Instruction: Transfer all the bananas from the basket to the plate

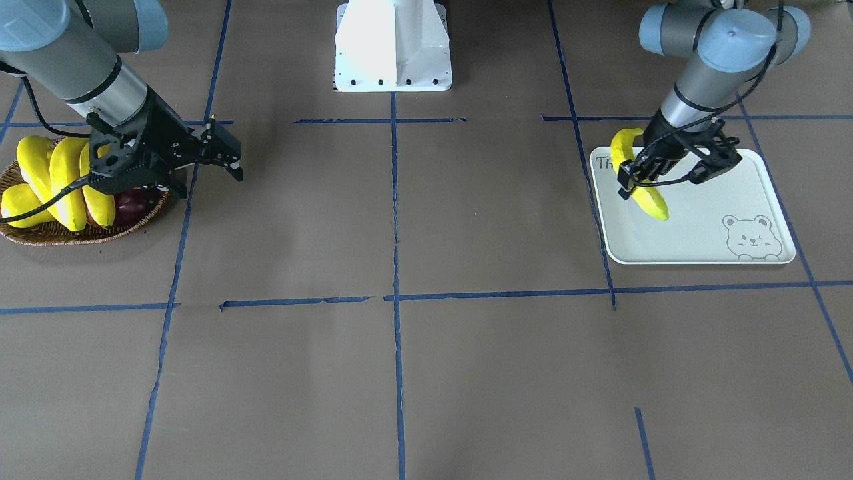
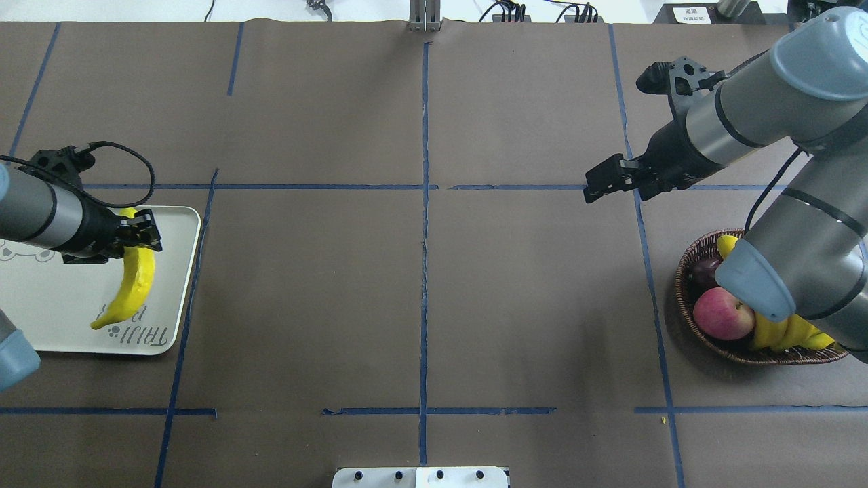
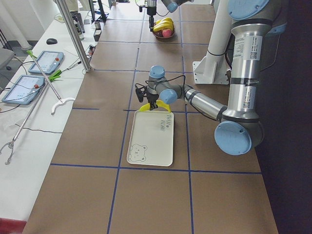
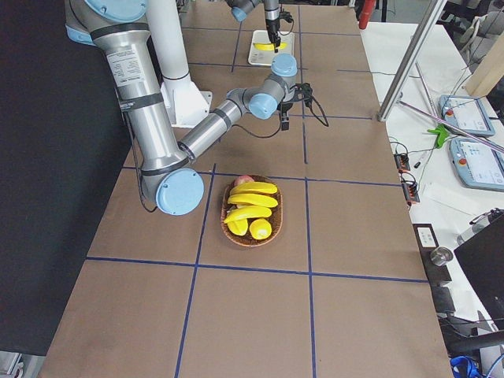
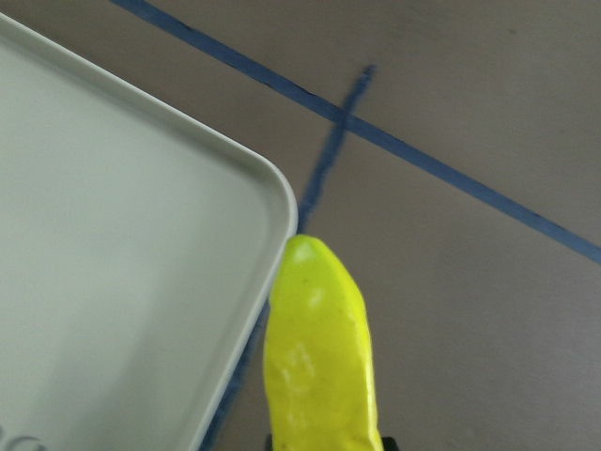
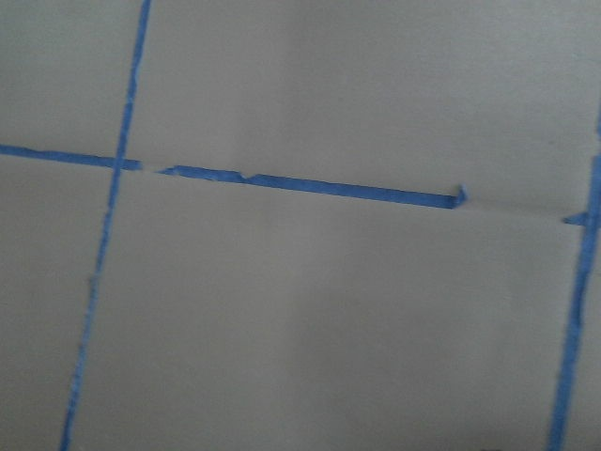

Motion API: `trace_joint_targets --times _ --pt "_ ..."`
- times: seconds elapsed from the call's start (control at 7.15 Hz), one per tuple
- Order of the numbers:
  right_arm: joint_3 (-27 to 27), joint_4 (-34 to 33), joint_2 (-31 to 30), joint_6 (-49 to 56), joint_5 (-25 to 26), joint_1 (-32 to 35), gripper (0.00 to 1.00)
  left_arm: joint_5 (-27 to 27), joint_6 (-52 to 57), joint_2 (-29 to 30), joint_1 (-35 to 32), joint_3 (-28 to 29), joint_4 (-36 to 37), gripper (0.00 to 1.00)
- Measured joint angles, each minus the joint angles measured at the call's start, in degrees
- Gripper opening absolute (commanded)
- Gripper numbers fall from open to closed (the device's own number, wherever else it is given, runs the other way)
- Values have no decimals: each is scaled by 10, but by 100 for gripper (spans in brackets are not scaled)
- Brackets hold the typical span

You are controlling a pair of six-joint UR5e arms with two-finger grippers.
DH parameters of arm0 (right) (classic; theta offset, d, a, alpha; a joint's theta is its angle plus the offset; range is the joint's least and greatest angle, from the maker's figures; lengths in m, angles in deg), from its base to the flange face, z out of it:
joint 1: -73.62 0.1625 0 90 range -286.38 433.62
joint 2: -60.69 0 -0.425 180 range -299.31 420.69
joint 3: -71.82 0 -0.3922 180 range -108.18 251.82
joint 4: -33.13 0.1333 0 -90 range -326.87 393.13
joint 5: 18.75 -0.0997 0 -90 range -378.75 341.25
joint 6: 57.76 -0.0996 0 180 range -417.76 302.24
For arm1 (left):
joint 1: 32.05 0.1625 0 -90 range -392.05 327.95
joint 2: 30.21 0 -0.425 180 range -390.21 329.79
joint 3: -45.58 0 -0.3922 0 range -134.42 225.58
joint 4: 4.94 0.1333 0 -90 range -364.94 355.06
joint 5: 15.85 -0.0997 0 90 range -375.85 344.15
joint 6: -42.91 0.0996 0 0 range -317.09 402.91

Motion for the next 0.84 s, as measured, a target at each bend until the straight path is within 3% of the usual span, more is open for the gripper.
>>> trace_joint_targets --times 0.14,0.42,0.84 --pt "-29 -47 -36 84 0 22 100 15 76 -20 -37 23 -3 1" --pt "-48 -79 -98 224 -17 76 100 38 197 -31 -102 86 -7 1" --pt "-44 -81 -125 292 -34 105 100 76 237 -15 -149 168 -18 1"
